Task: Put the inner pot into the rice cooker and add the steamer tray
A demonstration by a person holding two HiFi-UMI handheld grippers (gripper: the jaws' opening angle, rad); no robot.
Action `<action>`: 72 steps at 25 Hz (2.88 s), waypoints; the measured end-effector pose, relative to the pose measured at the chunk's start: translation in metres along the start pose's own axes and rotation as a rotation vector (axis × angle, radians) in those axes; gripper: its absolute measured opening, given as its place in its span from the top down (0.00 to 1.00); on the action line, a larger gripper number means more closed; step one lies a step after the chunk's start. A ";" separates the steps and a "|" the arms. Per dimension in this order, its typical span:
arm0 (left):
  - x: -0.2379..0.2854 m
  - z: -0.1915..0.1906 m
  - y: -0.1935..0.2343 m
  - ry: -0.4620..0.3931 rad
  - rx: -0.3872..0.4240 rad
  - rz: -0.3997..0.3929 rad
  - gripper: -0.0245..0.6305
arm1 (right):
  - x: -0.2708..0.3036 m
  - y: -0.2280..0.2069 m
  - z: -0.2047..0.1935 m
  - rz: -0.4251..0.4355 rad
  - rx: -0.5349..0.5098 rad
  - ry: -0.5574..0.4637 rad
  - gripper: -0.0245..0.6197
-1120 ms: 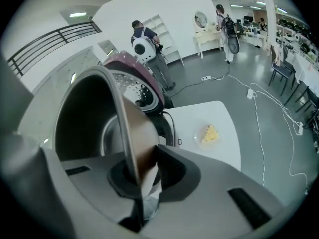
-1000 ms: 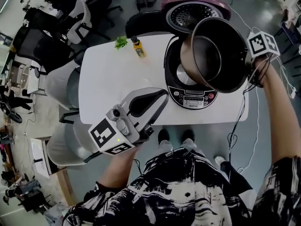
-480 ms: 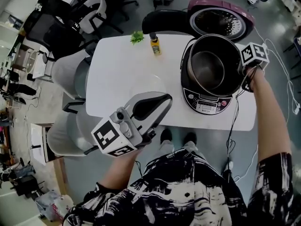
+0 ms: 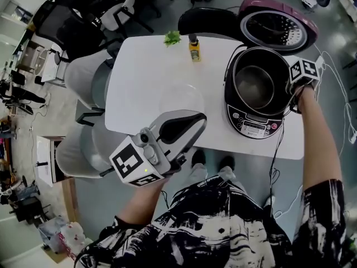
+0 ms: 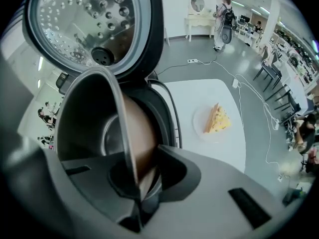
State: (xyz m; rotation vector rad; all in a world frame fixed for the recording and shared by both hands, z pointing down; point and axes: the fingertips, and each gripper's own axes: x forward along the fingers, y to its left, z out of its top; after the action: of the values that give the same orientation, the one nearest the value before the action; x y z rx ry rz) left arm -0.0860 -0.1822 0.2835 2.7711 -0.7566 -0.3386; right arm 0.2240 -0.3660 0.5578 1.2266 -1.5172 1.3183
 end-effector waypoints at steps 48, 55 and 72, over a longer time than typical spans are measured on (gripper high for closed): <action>-0.053 0.020 0.029 -0.050 0.056 0.095 0.96 | -0.171 0.245 0.009 0.384 -0.622 -0.591 0.87; -0.087 0.029 0.041 -0.068 0.073 0.182 0.96 | -0.129 0.420 -0.055 0.758 -0.752 -0.627 0.77; -0.133 0.011 0.056 -0.062 0.023 0.245 0.96 | 0.181 0.332 -0.056 0.096 -0.628 -0.258 0.64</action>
State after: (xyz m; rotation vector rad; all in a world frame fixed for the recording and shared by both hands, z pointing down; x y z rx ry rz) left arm -0.2264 -0.1614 0.3103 2.6587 -1.1077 -0.3706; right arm -0.1440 -0.3422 0.6581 0.9381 -1.9917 0.6573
